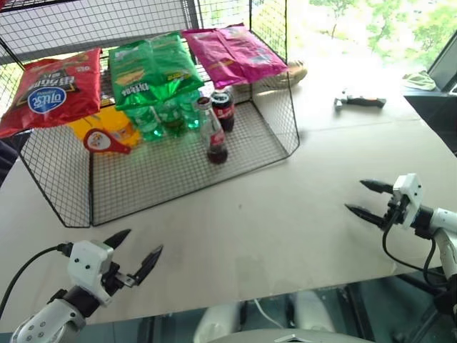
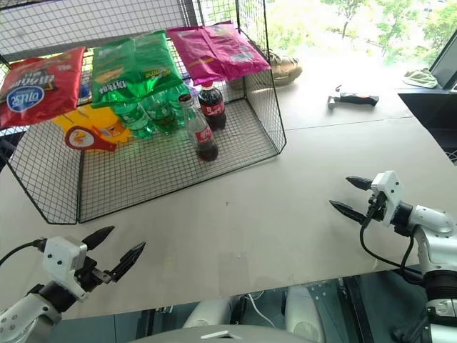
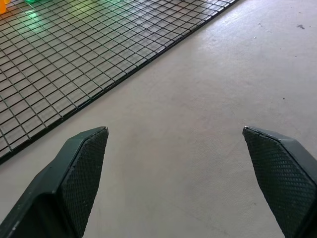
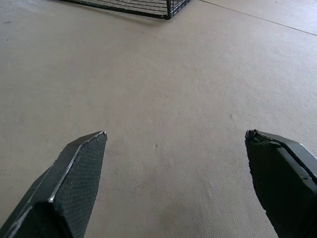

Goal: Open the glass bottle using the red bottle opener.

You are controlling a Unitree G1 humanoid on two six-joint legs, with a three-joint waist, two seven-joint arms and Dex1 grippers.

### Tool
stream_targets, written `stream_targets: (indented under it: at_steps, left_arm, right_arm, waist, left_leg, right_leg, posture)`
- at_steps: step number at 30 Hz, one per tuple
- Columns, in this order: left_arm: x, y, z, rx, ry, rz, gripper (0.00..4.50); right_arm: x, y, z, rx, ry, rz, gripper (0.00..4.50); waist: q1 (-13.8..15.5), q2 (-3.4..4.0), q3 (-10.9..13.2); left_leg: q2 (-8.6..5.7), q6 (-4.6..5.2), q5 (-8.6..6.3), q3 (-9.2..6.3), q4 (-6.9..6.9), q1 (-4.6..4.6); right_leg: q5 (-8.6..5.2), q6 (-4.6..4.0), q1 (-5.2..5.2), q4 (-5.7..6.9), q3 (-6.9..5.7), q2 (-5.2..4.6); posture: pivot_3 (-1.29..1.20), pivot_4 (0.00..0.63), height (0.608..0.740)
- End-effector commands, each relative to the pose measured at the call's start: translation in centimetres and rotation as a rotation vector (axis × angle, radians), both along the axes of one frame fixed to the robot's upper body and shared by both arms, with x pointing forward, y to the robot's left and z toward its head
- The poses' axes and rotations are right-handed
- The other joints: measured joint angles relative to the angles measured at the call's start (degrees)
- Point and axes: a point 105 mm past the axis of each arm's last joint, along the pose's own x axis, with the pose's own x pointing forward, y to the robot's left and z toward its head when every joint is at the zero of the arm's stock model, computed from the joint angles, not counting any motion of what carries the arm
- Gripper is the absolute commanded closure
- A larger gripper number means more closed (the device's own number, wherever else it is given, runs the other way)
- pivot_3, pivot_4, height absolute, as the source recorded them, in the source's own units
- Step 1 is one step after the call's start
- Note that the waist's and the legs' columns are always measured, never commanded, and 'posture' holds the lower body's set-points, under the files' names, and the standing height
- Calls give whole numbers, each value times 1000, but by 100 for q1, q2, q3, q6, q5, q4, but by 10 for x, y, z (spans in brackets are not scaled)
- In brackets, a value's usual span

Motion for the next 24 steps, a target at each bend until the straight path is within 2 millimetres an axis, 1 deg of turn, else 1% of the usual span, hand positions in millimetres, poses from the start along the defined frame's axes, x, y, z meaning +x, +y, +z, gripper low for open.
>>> stream_targets:
  at_steps: [1, 4, 10, 15, 24]
  left_arm:
    - [-1, -4, 7, 8, -27, -16, 0]
    - [-1, -9, 1, -1, -16, -21, 0]
    - [3, -12, -4, -7, -13, -28, 0]
    - [9, -10, -3, -1, -26, -31, 0]
    - [10, -8, -3, -3, -32, -27, 0]
  right_arm:
    - [4, -3, 16, 2, -51, 2, 10]
    - [4, -1, 15, -3, -52, 12, 10]
    - [3, -1, 15, -4, -55, 7, 10]
    - [0, 5, 13, 2, -60, 16, 10]
    - [0, 10, 13, 9, -63, 24, 10]
  waist:
    - [-1, 0, 0]
    - [-2, 0, 0]
    - [6, -1, -1]
    - [1, -1, -1]
    - [-6, 0, -1]
  left_leg:
    - [0, 0, 0, 0, 0, 0]
    - [0, 0, 0, 3, 0, 1]
    - [0, -1, 1, 0, 2, 0]
    - [0, -1, 1, 1, 5, 2]
    - [-1, -1, 2, 3, 7, 3]
  right_leg:
    - [0, 0, 0, 0, 0, 0]
    - [0, 0, 0, 1, 2, 0]
    - [1, 0, 0, 1, -1, 0]
    - [1, 0, 1, 4, 0, 1]
    - [1, 0, 1, 7, 2, 2]
  posture:
    - [0, 150, 740]
    - [0, 150, 740]
    - [0, 150, 740]
    - [0, 150, 740]
    - [0, 150, 740]
